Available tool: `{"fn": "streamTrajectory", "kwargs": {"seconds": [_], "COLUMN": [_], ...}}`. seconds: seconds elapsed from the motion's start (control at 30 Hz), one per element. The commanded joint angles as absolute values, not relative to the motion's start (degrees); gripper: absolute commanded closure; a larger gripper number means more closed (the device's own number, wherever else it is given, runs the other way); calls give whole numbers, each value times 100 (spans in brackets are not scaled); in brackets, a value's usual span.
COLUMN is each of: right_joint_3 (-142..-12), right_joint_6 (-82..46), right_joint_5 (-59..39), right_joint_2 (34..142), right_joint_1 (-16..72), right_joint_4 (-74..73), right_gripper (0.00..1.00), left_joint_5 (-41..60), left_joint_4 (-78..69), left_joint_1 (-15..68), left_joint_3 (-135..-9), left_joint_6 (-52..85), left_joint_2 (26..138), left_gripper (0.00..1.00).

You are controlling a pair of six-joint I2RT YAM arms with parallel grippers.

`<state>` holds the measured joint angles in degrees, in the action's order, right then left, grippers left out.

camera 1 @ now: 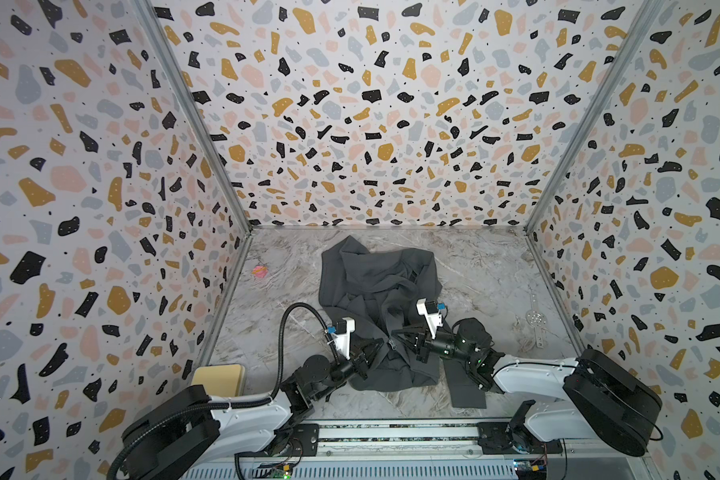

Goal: Zip up the jacket

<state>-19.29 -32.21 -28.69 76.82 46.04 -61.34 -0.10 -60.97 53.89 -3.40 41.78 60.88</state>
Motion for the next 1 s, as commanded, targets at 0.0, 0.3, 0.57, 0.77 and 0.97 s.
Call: {"fn": "streamTrajectory", "kwargs": {"seconds": [0.0, 0.3, 0.57, 0.77, 0.97], "right_joint_3": [-2112, -2136, -2138, -2171, -2172], "right_joint_6": [-3121, -3111, -3059, -3015, -3089], "right_joint_5": [-2863, -2848, -2942, -3088, -3273], "right_joint_2": [7651, 7692, 7850, 7958, 8089], "right_joint_1": [4641, 4639, 4633, 4631, 4589], "right_joint_4": [-6420, -6467, -6608, -6733, -6950], "right_gripper": [100, 100, 100, 100, 100], "left_joint_5": [0, 0, 0, 25, 119], "left_joint_4": [-6539, -6625, -6691, -6742, -6939], "left_joint_1": [5442, 5500, 5502, 5506, 5504], "left_joint_3": [-389, -398, -361, -312, -231], "left_joint_6": [4184, 4213, 4244, 4271, 4363], "left_joint_2": [6108, 6195, 6192, 6179, 6185], "left_gripper": [100, 100, 100, 100, 100]}}
